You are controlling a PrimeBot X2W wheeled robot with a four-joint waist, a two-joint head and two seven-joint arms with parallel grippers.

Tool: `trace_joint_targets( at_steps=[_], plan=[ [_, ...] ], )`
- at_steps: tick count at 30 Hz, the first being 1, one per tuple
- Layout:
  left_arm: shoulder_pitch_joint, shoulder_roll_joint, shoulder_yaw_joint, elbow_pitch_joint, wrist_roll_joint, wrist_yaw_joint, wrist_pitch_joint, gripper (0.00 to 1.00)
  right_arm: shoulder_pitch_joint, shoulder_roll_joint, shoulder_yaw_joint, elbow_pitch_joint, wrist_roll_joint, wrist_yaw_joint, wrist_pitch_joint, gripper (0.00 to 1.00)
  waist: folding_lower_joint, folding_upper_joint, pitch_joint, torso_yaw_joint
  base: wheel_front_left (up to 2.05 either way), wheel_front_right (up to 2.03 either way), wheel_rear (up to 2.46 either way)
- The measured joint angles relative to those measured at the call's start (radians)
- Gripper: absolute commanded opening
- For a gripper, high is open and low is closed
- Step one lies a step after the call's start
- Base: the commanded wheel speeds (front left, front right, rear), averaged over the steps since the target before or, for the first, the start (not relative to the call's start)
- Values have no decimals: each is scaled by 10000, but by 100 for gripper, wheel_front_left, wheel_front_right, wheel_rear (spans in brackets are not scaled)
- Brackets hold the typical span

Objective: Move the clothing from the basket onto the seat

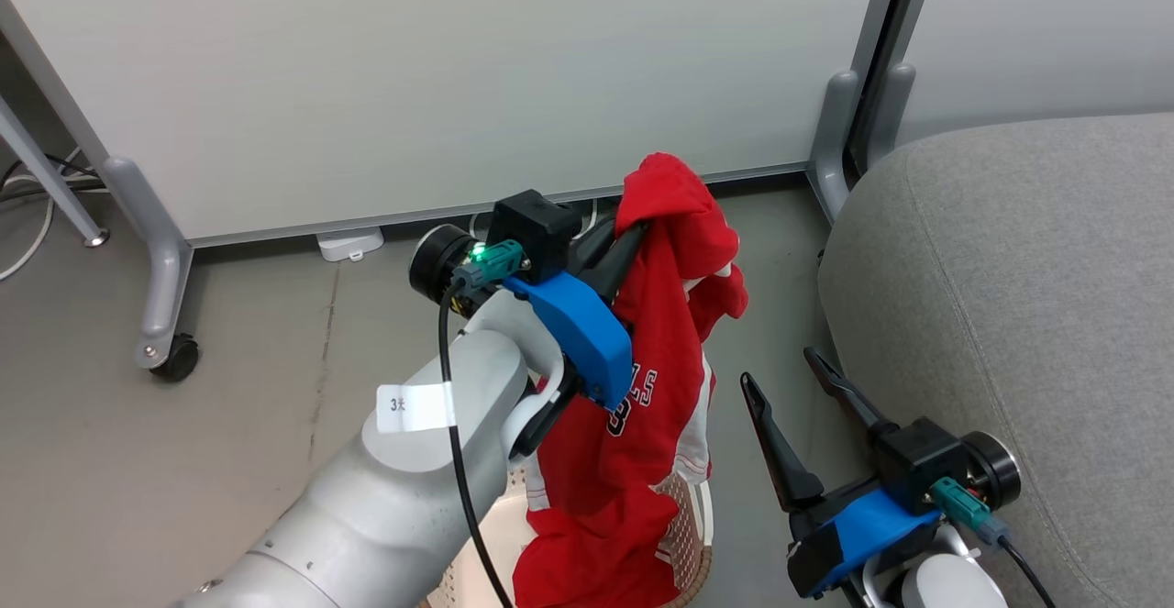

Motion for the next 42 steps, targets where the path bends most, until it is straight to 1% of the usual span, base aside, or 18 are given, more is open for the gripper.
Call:
trace_joint_targets(
  at_steps=[10, 14, 18, 22, 28, 33, 42],
  plan=[
    [0, -4, -454, 140, -274, 0, -46, 0, -4, 0, 207, 52, 176, 0, 117, 100, 0, 0, 67, -62, 0, 0, 0],
    [-22, -2, -604, 144, -401, 12, -88, 0, -122, 0, 502, 194, 249, 0, 222, 100, 0, 0, 155, -30, 0, 0, 0],
    [-82, -4, -780, 146, -508, 31, -92, 0, -662, 0, 888, 543, 336, 0, 387, 100, 0, 0, 251, -29, 0, 0, 0],
    [-156, -2, -922, 104, -623, 67, -102, 0, -1406, 2, 1220, 1220, 368, 0, 477, 100, 1, -1, 321, -31, 0, 0, 0],
    [-264, -8, -1177, -46, -828, 71, -132, 0, -2452, 2, 1659, 2406, 754, 0, 460, 100, 0, -1, 439, 20, 0, 0, 0],
    [-398, -8, -1390, -67, -943, 77, -140, 0, -3239, 0, 2178, 3340, 1373, 0, 382, 100, 1, 0, 532, 52, 0, 0, 0],
    [-504, -6, -1716, -150, -1158, 117, -178, 0, -4395, 0, 3156, 4932, 2031, 0, 274, 100, 1, 0, 592, 106, 0, 0, 0]
  ],
)
